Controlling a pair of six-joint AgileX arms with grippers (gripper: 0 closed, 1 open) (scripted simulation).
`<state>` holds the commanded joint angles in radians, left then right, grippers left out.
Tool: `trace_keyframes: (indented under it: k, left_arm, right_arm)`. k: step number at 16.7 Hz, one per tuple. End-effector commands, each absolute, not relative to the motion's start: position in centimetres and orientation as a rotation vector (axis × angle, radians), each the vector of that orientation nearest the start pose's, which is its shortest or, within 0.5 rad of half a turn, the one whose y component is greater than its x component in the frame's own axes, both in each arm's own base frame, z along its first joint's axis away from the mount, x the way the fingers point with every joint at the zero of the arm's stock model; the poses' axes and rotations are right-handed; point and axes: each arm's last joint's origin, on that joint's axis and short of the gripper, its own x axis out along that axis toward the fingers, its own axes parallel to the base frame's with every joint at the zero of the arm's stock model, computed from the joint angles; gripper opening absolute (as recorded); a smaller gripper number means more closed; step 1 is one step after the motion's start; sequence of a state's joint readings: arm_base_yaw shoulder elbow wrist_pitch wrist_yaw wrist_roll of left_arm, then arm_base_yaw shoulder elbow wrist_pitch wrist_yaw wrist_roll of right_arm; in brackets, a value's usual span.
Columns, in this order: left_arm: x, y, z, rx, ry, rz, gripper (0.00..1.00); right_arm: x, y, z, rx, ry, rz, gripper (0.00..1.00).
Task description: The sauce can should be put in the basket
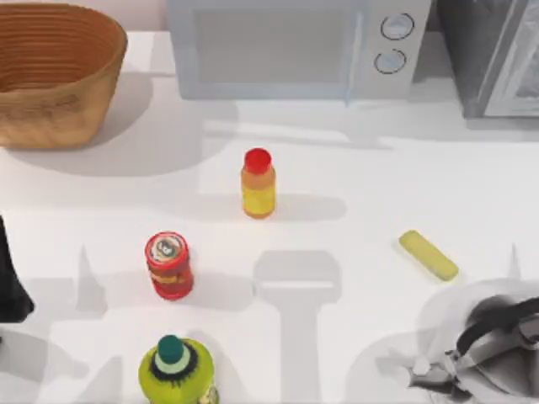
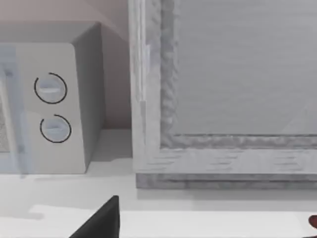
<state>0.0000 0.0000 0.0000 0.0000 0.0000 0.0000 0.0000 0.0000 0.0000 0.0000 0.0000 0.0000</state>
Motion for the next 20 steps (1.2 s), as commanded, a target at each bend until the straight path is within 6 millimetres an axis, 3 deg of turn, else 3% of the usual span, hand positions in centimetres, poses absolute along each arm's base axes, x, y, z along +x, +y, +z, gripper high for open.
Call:
trace_keyframes:
  k: [6,9,11,14,16,18,20]
  left_arm:
    - [10.8,-0.1,17.0,0.074,0.081,-0.06,1.0]
    - [11.6,-0.3,19.8,0.204,0.133,-0.189,1.0]
    - [12.8,-0.5,22.8,0.326,0.113,-0.3,1.0]
    - [15.4,-0.2,28.0,0.524,0.037,-0.451,1.0]
    - [17.8,0.2,30.1,0.622,0.027,-0.545,1.0]
    - [20.8,0.7,30.2,0.671,0.071,-0.643,1.0]
    - [24.2,0.9,28.1,0.675,0.153,-0.772,1.0]
  right_arm:
    - [10.6,-0.1,16.0,0.0,0.0,0.0,1.0]
    - [10.6,-0.1,16.0,0.0,0.0,0.0,1.0]
    - [10.6,-0.1,16.0,0.0,0.0,0.0,1.0]
    - [10.6,-0.1,16.0,0.0,0.0,0.0,1.0]
    - [10.6,-0.1,16.0,0.0,0.0,0.0,1.0]
    - [10.6,-0.1,16.0,0.0,0.0,0.0,1.0]
    - [10.6,-0.1,16.0,0.0,0.0,0.0,1.0]
